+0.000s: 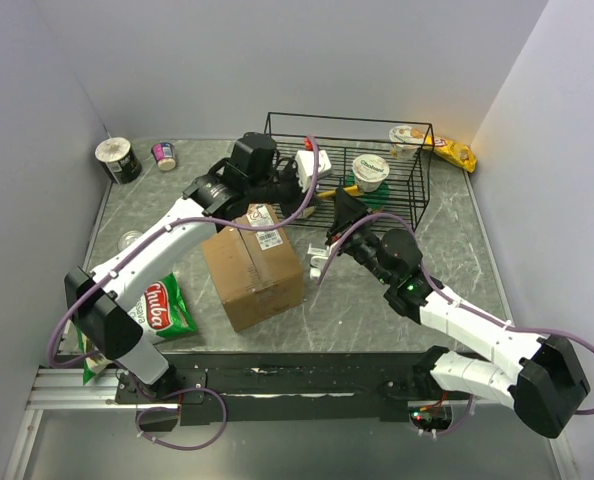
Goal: Unpack the express box
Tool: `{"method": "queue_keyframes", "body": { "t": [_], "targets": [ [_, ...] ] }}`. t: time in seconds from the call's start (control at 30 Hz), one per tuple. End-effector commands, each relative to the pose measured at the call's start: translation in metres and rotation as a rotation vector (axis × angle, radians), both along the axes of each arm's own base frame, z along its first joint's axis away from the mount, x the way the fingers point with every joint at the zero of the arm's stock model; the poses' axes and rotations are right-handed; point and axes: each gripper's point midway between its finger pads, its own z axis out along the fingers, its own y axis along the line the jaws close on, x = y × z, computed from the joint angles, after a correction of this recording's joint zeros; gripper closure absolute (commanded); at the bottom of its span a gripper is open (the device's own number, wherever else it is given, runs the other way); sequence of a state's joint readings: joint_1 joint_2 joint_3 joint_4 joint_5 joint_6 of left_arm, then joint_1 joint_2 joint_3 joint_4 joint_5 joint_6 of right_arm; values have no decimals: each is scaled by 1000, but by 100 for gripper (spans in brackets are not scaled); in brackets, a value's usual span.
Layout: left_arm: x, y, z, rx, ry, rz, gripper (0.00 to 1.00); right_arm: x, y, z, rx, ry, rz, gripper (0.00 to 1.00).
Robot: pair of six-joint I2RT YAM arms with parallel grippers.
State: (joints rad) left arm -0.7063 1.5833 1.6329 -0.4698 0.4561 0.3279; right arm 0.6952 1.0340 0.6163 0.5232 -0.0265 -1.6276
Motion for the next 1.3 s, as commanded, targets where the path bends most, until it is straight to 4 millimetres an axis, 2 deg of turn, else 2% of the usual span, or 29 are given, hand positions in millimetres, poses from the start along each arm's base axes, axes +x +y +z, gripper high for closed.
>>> {"method": "queue_keyframes", "body": {
  "t": [0.0, 0.03, 0.07, 0.1, 0.13, 0.17, 0.2, 0.23, 0.27, 0.3, 0.33, 0.37, 0.4, 0.43, 0.47, 0.5, 0.53, 0.57, 0.6, 0.63, 0.67, 0.83, 0.87, 0.93, 0.97, 1.13, 1.27],
  "targets": [
    [2, -2, 29, -58, -77, -43, 99, -9, 5, 28, 111, 36, 43, 100],
    [0, 1, 29, -64, -75, -48, 99, -7, 6, 8, 71, 140, 36, 95],
    [1, 3, 31, -80, -76, -50, 99, -8, 5, 25, 135, 194, 41, 85],
    [7, 12, 32, -98, -55, -25, 99, -10, 5, 18, 132, 275, 42, 61],
    [7, 19, 29, -108, -37, -17, 99, -17, 1, -4, 92, 412, 34, 48],
    [6, 23, 34, -140, -33, -29, 99, -28, 3, 15, 174, 491, 87, 36],
    [15, 37, 34, -169, -2, 9, 99, -33, -1, 18, 215, 550, 95, 22],
    [10, 46, 29, -185, 23, 5, 99, -33, -14, 11, 248, 640, 57, 17],
    [3, 51, 32, -217, 37, -34, 99, -41, -13, 30, 344, 719, 94, 14],
    [9, 64, 37, -252, 39, -19, 99, -43, -16, 34, 380, 779, 86, 14],
    [3, 71, 36, -265, 43, -32, 99, -37, -28, 35, 433, 846, 38, 14],
    [-1, 75, 37, -276, 39, -44, 99, -38, -30, 48, 529, 968, 19, 14],
    [-4, 80, 43, -297, 10, -72, 99, -47, -23, 53, 555, 1078, 100, 13],
    [-11, 84, 41, -304, 0, -77, 99, -40, -34, 59, 612, 1132, 83, 13],
    [-14, 86, 43, -314, -10, -85, 99, -37, -33, 64, 655, 1227, 86, 13],
    [-15, 88, 49, -344, -19, -98, 99, -49, -22, 69, 642, 1313, 192, 14],
    [-17, 87, 46, -353, 7, -114, 99, -51, -19, 71, 636, 1363, 222, 15],
    [-18, 87, 47, -365, 27, -129, 99, -44, -16, 77, 626, 1403, 252, 16],
    [-24, 87, 46, -378, 80, -159, 99, -49, -12, 74, 619, 1470, 270, 17],
    [-21, 85, 52, -389, 50, -185, 99, -59, -5, 82, 609, 1521, 369, 18],
    [-23, 85, 53, -401, 89, -192, 99, -55, -2, 81, 634, 1578, 386, 18],
    [-25, 82, 54, -404, 93, -240, 99, -59, 11, 90, 636, 1669, 554, 13],
    [-26, 82, 54, -406, 100, -245, 99, -58, 12, 87, 657, 1698, 551, 13],
    [-27, 81, 54, -407, 109, -259, 99, -54, 14, 93, 660, 1644, 575, 14],
    [-27, 81, 55, -408, 97, -267, 99, -53, 14, 85, 682, 1681, 561, 14],
    [-25, 77, 52, -410, 74, -324, 99, -46, 20, 81, 710, 1752, 589, 20],
    [-23, 74, 51, -410, 81, -350, 99, -40, 29, 80, 695, 1717, 583, 28]
  ]
}}
